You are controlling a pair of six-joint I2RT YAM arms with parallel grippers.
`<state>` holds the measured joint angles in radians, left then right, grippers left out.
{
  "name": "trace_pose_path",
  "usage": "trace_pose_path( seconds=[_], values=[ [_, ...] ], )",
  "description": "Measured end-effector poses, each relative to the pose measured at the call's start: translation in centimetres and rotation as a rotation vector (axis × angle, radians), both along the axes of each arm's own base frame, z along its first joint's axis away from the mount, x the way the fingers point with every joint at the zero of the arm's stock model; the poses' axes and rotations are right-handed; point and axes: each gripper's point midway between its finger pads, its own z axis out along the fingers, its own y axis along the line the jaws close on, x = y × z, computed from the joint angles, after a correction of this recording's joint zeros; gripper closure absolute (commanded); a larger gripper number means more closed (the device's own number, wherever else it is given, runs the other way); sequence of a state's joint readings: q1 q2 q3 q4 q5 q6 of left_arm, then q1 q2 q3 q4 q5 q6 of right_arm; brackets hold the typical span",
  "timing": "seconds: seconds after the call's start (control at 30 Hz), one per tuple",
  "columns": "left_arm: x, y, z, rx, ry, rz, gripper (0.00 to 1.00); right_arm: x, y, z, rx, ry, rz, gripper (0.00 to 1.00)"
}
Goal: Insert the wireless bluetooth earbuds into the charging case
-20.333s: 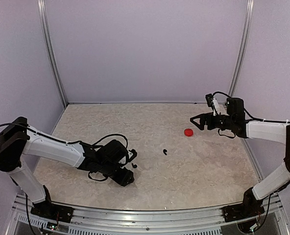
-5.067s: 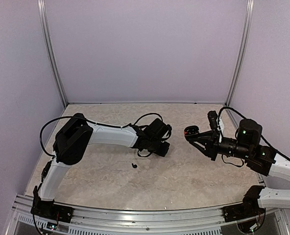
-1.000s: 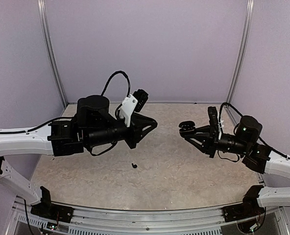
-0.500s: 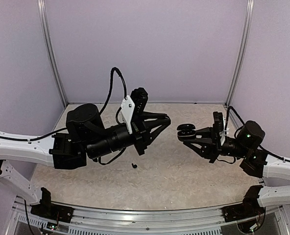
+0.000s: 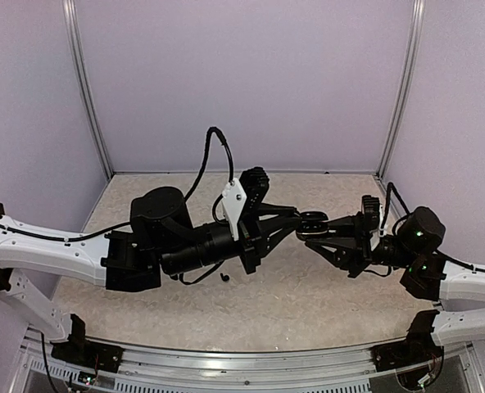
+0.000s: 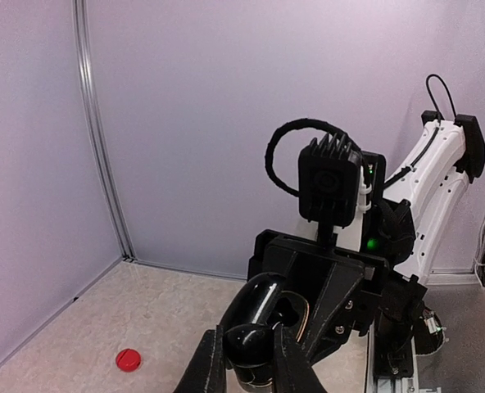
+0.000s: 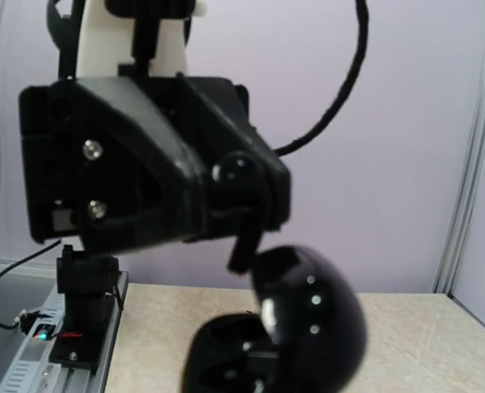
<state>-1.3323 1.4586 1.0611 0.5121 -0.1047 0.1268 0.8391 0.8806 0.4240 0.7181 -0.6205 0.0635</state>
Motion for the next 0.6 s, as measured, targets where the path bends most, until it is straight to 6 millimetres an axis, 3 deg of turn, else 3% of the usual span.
trace_pose_path(
  seconds=[0.6],
  values=[
    [-2.2, -0.7, 0.2, -0.007, -0.033, -0.132, 0.87, -0.9, -0.4, -0.3, 0.011, -0.108, -0.012, 0.98]
  ],
)
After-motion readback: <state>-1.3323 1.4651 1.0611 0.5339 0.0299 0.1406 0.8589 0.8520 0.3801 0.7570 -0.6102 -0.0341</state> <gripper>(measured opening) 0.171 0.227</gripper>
